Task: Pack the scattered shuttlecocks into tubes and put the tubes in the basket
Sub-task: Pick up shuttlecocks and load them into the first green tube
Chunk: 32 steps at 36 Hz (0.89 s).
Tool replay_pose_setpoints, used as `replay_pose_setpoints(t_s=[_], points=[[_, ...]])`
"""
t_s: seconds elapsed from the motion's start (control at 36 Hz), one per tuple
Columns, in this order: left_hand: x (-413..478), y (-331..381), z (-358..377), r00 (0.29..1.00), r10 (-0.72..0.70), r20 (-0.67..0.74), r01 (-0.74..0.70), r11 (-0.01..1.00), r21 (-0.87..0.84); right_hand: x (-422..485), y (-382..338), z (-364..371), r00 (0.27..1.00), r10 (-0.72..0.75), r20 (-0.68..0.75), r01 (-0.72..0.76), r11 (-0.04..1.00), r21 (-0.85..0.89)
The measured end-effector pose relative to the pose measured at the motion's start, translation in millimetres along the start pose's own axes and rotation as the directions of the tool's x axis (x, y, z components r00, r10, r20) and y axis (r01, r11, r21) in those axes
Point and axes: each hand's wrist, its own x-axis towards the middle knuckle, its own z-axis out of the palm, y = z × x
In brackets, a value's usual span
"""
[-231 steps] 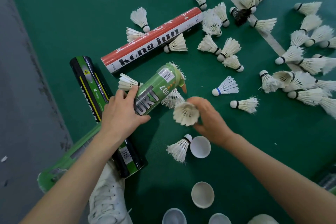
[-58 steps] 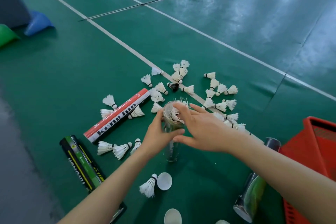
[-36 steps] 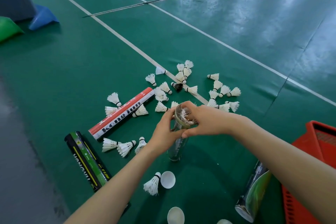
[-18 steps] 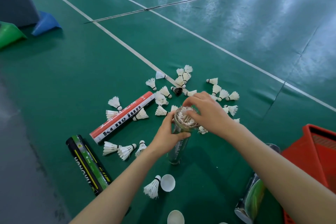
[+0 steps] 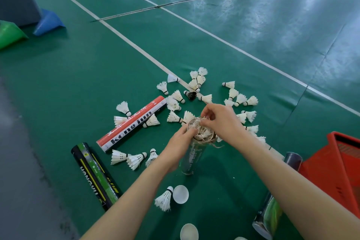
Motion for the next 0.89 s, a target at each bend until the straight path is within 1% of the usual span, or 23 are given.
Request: replay_pose_setpoints(t_s=[0.06, 0.14, 0.19, 0.25, 0.31, 0.36, 0.42, 0.5, 0.58, 0.64, 0.72, 0.78, 0.83, 0.86, 0.89], points=[[-1, 4, 3, 0.997, -0.072, 0.021, 0.072, 0.997, -0.016, -1, 0, -1, 1.000, 0.023, 0.014, -0.023, 0.998, -0.051], [-2, 9, 7, 0.997, -0.073, 0.022, 0.075, 0.995, -0.064, -3, -3, -2, 0.998, 0.009, 0.057, -0.001, 0.990, -0.142], [-4, 10, 9, 0.998, -0.063, 0.023, 0.065, 0.993, -0.102, -4, -4, -4, 0.993, 0.017, 0.115, -0.002, 0.992, -0.128], [-5, 9, 8, 0.998, -0.051, 0.038, 0.056, 0.991, -0.119, -6, -6, -9, 0.979, 0.056, 0.198, -0.042, 0.996, -0.073], [-6, 9, 8, 0.997, -0.035, 0.065, 0.043, 0.990, -0.133, -6, -7, -11, 0.968, 0.079, 0.239, -0.051, 0.991, -0.121], [-5, 9, 9, 0.996, -0.032, 0.080, 0.044, 0.987, -0.153, -4, -9, -9, 0.968, 0.097, 0.233, -0.037, 0.968, -0.249], [-5, 9, 10, 0.996, -0.040, 0.081, 0.053, 0.984, -0.170, 1, -9, -5, 0.971, 0.110, 0.213, -0.032, 0.940, -0.339], [-5, 7, 10, 0.994, -0.038, 0.104, 0.056, 0.984, -0.169, 9, -9, -1, 0.962, 0.160, 0.224, -0.057, 0.912, -0.406], [-6, 1, 5, 0.989, -0.015, 0.145, 0.042, 0.982, -0.183, 14, -8, 2, 0.957, 0.172, 0.232, -0.057, 0.899, -0.434], [-5, -3, 2, 0.985, -0.004, 0.171, 0.039, 0.979, -0.200, 15, -7, 4, 0.960, 0.167, 0.226, -0.055, 0.901, -0.431], [-4, -5, 0, 0.985, 0.006, 0.175, 0.033, 0.975, -0.221, 15, -7, 7, 0.962, 0.161, 0.219, -0.055, 0.904, -0.424], [-3, -4, 0, 0.984, 0.005, 0.176, 0.037, 0.972, -0.231, 15, -7, 5, 0.955, 0.154, 0.255, -0.043, 0.918, -0.394], [-2, -3, -1, 0.983, 0.002, 0.183, 0.042, 0.970, -0.238, 13, -6, -3, 0.934, 0.137, 0.331, -0.045, 0.961, -0.271], [-2, -4, -2, 0.983, 0.000, 0.186, 0.045, 0.970, -0.238, 12, -4, -10, 0.927, 0.115, 0.356, -0.055, 0.983, -0.175], [-2, -5, -4, 0.982, -0.002, 0.188, 0.048, 0.970, -0.240, 9, -2, -18, 0.933, 0.076, 0.351, -0.055, 0.996, -0.070]])
